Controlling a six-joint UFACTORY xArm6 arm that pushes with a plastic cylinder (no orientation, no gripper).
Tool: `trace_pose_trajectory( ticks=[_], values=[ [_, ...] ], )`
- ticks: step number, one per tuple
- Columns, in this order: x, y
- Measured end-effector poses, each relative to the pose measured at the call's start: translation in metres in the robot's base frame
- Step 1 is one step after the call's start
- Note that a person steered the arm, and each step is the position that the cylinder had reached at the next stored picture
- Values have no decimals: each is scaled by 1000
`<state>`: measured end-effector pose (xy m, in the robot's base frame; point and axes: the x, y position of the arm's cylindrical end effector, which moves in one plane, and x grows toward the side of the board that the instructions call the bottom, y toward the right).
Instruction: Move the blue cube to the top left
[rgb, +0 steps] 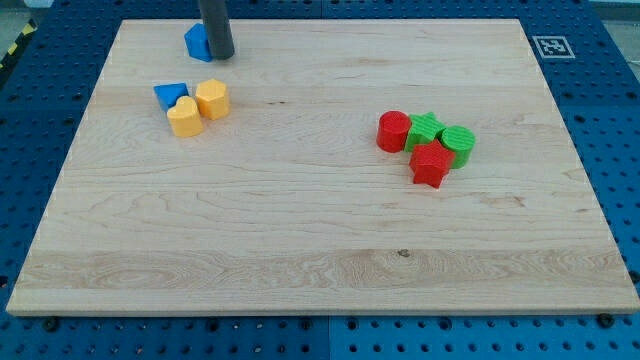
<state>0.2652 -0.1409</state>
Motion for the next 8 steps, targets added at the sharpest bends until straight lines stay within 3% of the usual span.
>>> trace_pose_trajectory(
  ticks=[8],
  values=[
    [-20,-54]
  ],
)
